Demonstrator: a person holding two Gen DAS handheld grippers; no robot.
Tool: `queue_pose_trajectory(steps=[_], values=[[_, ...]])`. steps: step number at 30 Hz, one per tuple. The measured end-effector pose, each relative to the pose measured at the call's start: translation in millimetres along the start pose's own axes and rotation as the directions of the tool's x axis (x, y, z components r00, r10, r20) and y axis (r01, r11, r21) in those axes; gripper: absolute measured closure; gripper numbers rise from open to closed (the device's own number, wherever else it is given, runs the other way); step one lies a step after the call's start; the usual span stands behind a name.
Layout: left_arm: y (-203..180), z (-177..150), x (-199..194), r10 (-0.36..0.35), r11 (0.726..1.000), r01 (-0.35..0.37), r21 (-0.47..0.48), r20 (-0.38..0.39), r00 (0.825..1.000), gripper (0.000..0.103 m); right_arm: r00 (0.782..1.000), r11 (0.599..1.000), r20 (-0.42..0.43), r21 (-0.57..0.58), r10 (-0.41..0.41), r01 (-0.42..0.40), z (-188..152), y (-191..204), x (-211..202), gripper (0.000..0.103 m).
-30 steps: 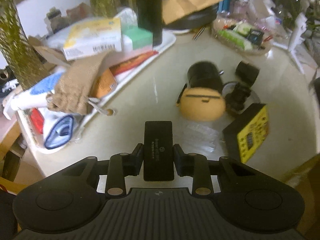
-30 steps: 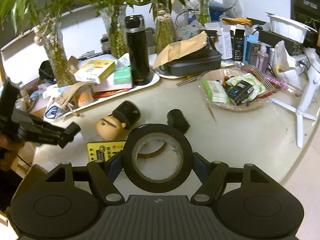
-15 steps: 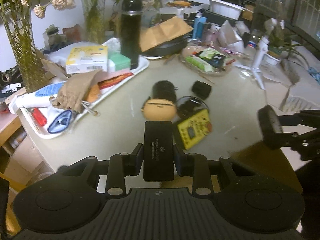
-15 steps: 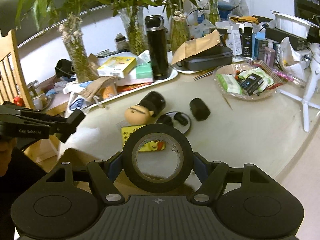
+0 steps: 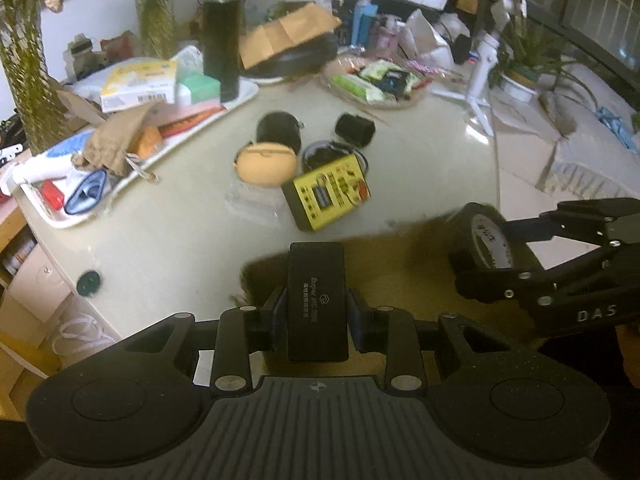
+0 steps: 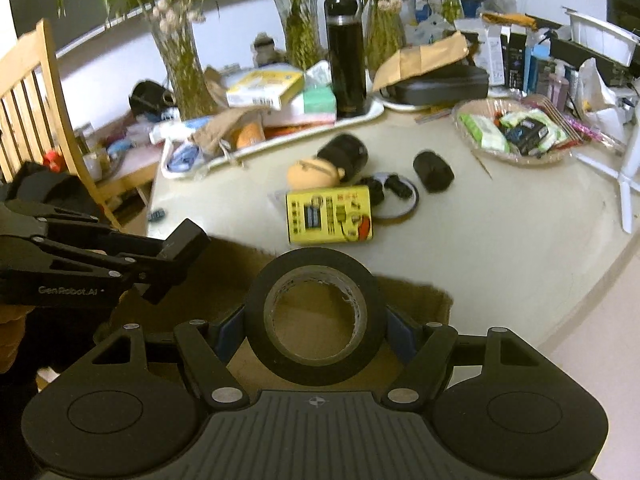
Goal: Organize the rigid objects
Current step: 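Carry the black case with the left tool while the right tool carries the tape roll to the box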
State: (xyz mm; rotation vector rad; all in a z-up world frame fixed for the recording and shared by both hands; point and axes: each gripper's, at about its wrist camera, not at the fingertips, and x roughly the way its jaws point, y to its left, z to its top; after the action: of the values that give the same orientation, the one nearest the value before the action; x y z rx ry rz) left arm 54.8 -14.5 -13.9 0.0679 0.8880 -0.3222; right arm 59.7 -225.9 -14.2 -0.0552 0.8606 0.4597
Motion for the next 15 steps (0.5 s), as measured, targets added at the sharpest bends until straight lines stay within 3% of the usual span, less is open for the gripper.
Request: queue_pose_trajectory(steps=[6,15], values=[[-2.2,-5.1,11.4,0.011,1.0,-0.011,0.005,-0.057,0.998,0.072,0.998,1.0,-0.053,-0.007,-0.026,0.026,-9.0,1.8,8.0,0.028],[-2.4,-8.7,15.5,0.001,1.0,-0.001,0.01,-0.071,0.997,0.071,0.996,0.999,-0.076,0.003,-0.035,0.035,-10.6,-2.2,14.3,0.027]])
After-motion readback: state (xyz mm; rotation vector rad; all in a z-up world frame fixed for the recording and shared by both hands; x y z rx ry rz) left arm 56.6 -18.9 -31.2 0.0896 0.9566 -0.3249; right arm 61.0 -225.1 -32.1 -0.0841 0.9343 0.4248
